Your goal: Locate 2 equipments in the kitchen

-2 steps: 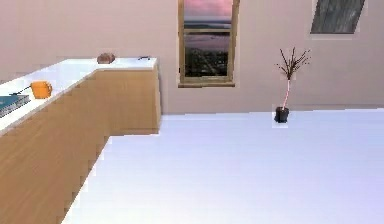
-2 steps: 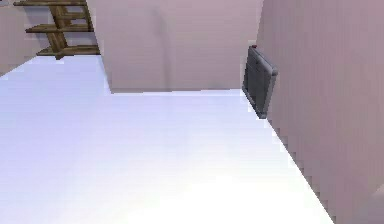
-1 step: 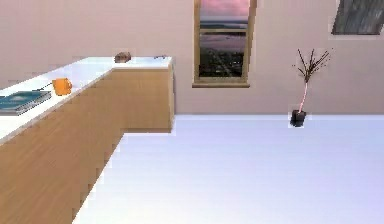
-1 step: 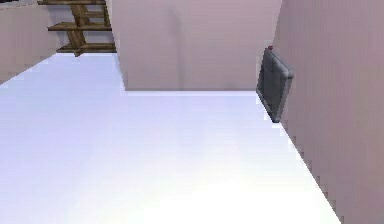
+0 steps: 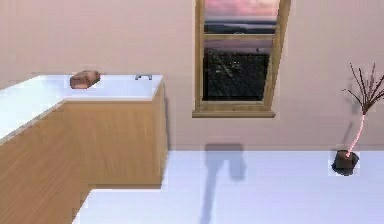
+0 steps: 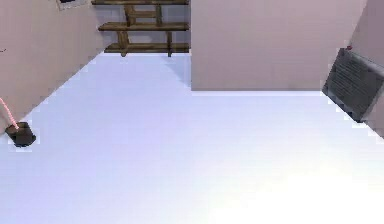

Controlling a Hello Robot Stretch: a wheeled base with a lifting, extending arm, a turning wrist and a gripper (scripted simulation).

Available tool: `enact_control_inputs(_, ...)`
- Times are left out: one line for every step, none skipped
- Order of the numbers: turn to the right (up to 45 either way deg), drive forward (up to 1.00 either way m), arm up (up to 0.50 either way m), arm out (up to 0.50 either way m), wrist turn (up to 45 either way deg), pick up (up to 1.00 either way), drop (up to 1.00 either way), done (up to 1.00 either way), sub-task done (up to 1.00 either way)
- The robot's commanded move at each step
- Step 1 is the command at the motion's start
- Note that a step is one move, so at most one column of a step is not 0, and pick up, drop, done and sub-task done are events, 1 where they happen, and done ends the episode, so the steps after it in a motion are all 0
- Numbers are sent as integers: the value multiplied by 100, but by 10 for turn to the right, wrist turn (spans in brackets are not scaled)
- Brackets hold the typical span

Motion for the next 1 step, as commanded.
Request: enact_control_inputs(0, 100, 0, 0, 0, 0, 0, 0, 0)
